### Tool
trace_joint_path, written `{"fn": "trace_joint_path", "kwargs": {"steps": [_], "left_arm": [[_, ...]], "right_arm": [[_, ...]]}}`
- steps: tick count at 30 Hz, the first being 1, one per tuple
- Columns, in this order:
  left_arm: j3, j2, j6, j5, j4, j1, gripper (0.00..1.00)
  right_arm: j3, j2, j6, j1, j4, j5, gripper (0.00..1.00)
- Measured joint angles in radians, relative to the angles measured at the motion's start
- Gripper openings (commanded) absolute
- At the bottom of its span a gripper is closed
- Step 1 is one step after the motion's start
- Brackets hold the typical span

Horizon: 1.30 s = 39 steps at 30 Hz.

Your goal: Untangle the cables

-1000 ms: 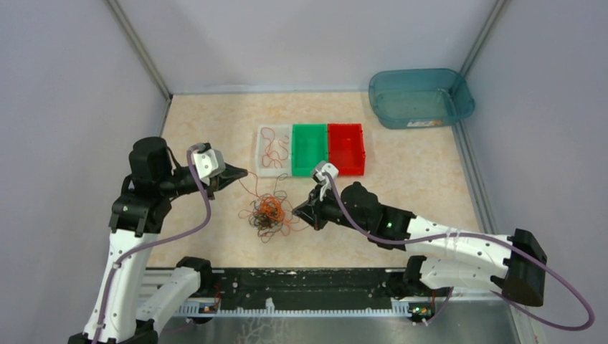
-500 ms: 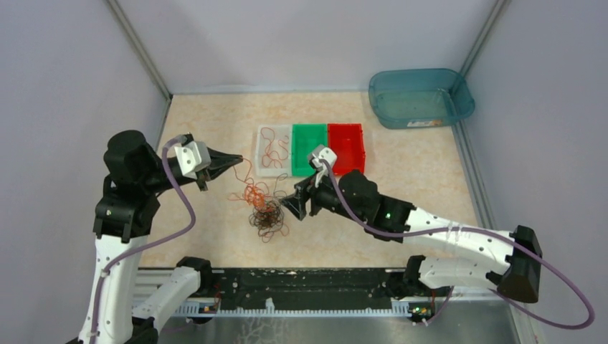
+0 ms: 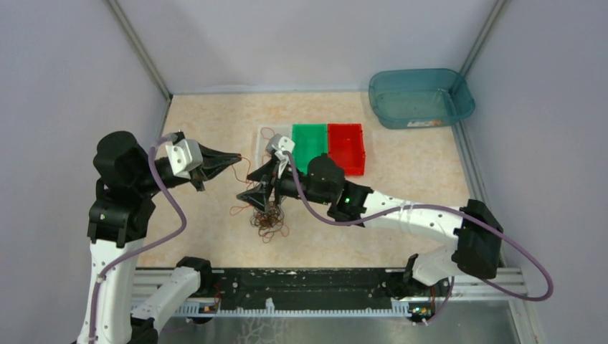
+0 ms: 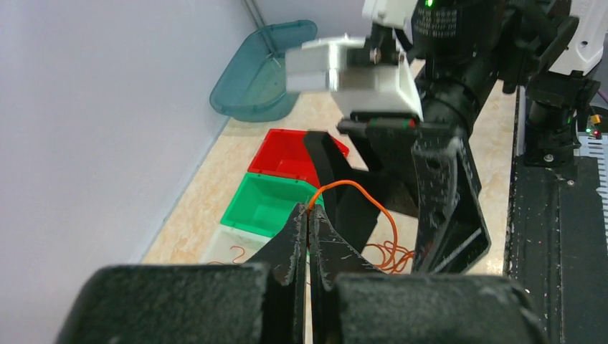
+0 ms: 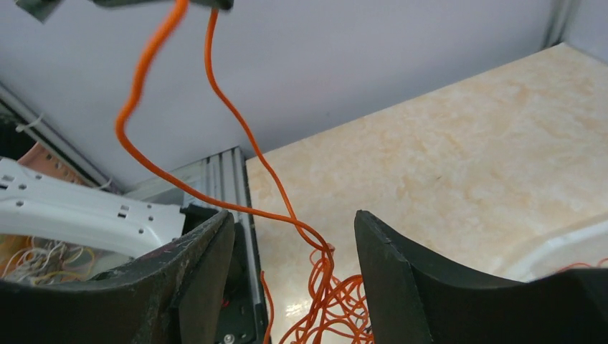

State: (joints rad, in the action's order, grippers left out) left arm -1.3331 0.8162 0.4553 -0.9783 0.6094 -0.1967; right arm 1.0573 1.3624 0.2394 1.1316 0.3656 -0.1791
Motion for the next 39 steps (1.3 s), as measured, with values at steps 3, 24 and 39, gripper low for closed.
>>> {"fn": "trace_joint_path", "kwargs": {"steps": [3,24,39], "left_arm": [[0.0,0.001,-0.003,0.0,0.0,0.0,0.0],[-0.181,0.029,-0.018,0.147,-0.149,0.0,0.0],[-0.358,0.117,0.102,0.397,-0.405,0.0,0.0]], "right_arm": [[-0.002,0.053,0.014,0.009,0.046,-0.056,0.62],[-0.137,0.264,0.151,0.024,0.251,-0.011,0.26],[-0.386,0.275,0.226,0.025,0.376,0.061,0.27]]}}
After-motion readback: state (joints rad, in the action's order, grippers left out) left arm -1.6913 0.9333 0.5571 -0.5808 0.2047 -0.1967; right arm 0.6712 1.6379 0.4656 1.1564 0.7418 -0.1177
